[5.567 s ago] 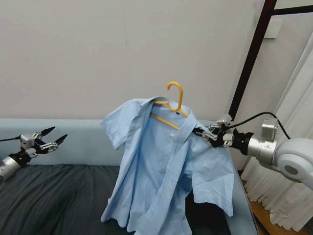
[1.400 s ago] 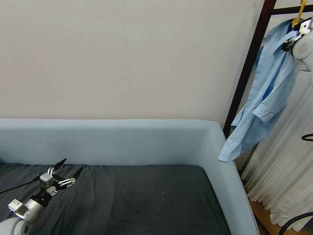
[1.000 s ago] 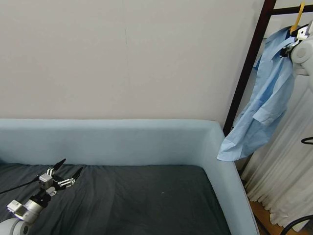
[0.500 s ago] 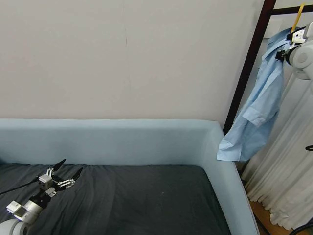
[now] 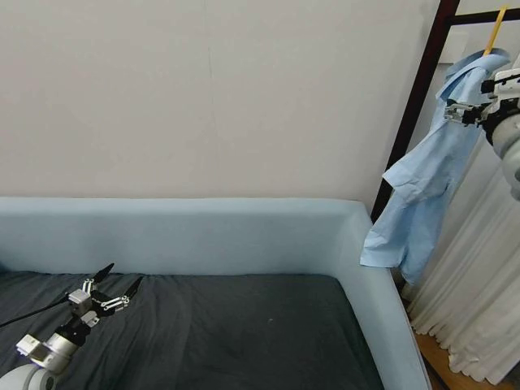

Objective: Pick up the clothes from the sofa and hang them on the clothes hanger.

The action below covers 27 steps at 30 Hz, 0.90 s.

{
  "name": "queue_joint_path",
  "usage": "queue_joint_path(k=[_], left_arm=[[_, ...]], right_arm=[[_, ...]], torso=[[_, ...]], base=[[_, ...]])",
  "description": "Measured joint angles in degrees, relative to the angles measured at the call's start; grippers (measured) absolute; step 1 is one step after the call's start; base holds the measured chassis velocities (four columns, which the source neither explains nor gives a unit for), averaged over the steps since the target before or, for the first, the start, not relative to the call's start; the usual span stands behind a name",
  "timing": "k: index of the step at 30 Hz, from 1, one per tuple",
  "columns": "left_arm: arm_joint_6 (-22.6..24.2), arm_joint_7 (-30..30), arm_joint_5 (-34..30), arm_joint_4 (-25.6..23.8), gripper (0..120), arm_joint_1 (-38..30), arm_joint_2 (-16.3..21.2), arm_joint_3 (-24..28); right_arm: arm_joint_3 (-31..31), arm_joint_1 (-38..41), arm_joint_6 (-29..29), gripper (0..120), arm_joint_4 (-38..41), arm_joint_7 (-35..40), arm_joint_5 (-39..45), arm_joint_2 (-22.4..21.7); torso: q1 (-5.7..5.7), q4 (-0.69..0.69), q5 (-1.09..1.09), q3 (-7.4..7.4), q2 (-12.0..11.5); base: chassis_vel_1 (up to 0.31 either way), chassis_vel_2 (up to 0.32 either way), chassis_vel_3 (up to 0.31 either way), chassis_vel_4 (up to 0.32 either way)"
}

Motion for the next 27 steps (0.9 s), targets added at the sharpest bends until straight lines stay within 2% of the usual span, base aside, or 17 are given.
queue_joint_path(k=[1, 2, 3, 4, 6, 8, 10, 12, 13, 14, 16, 17, 18, 19, 21, 23, 27], left_arm=[[0.4, -2.7, 0.0, -3.2, 100, 1.9, -1.4, -1.2], [0.6, -5.7, 0.0, -7.9, 100, 5.7, -4.2, -4.4], [0.6, -8.4, 0.5, -12.6, 100, 9.3, -7.8, -7.1], [0.6, -8.4, 0.5, -12.6, 100, 9.3, -7.8, -7.1], [0.5, -11.3, 2.3, -18.0, 100, 12.0, -11.4, -7.4], [0.3, -13.8, 4.5, -21.9, 100, 14.1, -14.1, -6.8], [0.2, -14.6, 5.2, -23.1, 100, 14.9, -15.0, -6.6], [-1.2, -19.5, 8.4, -27.1, 100, 18.3, -18.9, -5.1], [-2.7, -22.7, 10.6, -28.0, 100, 19.6, -20.8, -4.4], [-2.7, -22.7, 10.6, -28.0, 100, 19.6, -20.8, -4.4], [-7.9, -27.9, 15.4, -28.3, 100, 21.5, -24.6, -2.7], [-9.3, -28.6, 16.7, -28.2, 100, 22.0, -26.2, -2.3], [-10.5, -29.3, 17.9, -28.0, 100, 22.8, -28.0, -1.7], [-10.5, -29.3, 17.9, -28.0, 100, 22.8, -28.0, -1.7], [-12.3, -31.1, 19.5, -27.3, 100, 24.5, -31.9, 0.3], [-12.8, -33.5, 21.1, -26.1, 100, 25.4, -34.6, 2.3], [-10.9, -37.1, 23.2, -25.2, 100, 25.7, -36.2, 4.9]], right_arm=[[4.7, -7.2, 2.6, 99, 3.9, -1.3, 0.8, 0.5], [5.6, -12.7, 5.3, 100, 6.2, -3.3, -0.3, 3.4], [6.8, -17.5, 8.2, 100, 7.9, -6.3, -3.0, 6.3], [6.8, -17.5, 8.2, 100, 7.9, -6.3, -3.0, 6.3], [11.3, -27.7, 11.7, 100, 9.6, -10.2, -8.8, 9.5], [13.7, -36.3, 14.0, 100, 10.2, -13.5, -13.6, 12.4], [14.3, -39.3, 14.9, 100, 10.3, -14.7, -15.8, 13.5], [15.4, -48.3, 18.7, 100, 9.8, -18.0, -24.9, 17.9], [15.4, -52.2, 20.6, 100, 8.8, -19.2, -28.7, 20.3], [15.4, -52.2, 20.6, 100, 8.8, -19.2, -28.7, 20.3], [15.1, -58.3, 25.2, 100, 6.6, -20.6, -35.3, 25.3], [14.8, -60.3, 27.7, 100, 5.4, -21.1, -37.6, 27.0], [14.4, -62.4, 31.1, 100, 3.7, -21.4, -40.6, 29.2], [14.4, -62.4, 31.1, 100, 3.7, -21.4, -40.6, 29.2], [14.3, -66.3, 36.3, 100, 0.3, -22.7, -46.3, 34.2], [14.1, -69.8, 39.2, 100, -1.7, -23.9, -49.1, 38.5], [13.4, -73.3, 39.9, 100, -2.3, -24.2, -51.5, 42.8]], torso=[[-0.01, -0.02, 0.01, 0.00, 0.0], [0.00, -0.03, 0.05, 0.00, 0.0], [0.00, 0.18, 0.08, 0.03, 0.0], [0.00, 0.18, 0.08, 0.03, 0.0], [0.00, 0.15, -0.01, 0.01, 0.0], [0.00, -0.01, 0.10, 0.02, 0.0], [0.00, -0.03, 0.15, 0.02, 0.0], [0.00, -0.03, 0.00, 0.01, 0.0], [-0.01, 0.02, 0.06, 0.01, 0.0], [-0.01, 0.02, 0.06, 0.01, 0.0], [-0.01, 0.07, 0.06, 0.01, 0.0], [0.00, 0.04, 0.02, 0.00, 0.0], [0.00, 0.03, 0.03, 0.00, 0.0], [0.00, 0.03, 0.03, 0.00, 0.0], [0.00, 0.03, 0.07, 0.01, 0.0], [0.00, 0.02, 0.05, 0.01, 0.0], [0.00, 0.02, 0.03, 0.01, 0.0]], base=[[0.000, 0.000, 0.000, 0.000], [0.000, 0.000, 0.000, 0.000], [0.000, 0.000, 0.000, 0.000], [0.000, 0.000, 0.000, 0.000], [0.018, 0.059, 0.038, 0.006], [0.000, 0.000, 0.000, 0.000], [0.000, 0.000, 0.000, 0.000], [0.000, 0.000, 0.000, 0.000], [0.000, 0.000, 0.000, 0.000], [0.000, 0.000, 0.000, 0.000], [0.000, 0.000, 0.000, 0.000], [0.000, 0.000, 0.000, 0.000], [0.000, 0.000, 0.000, 0.000], [0.000, 0.000, 0.000, 0.000], [0.000, 0.000, 0.000, 0.000], [0.000, 0.000, 0.000, 0.000], [0.000, 0.000, 0.000, 0.000]])
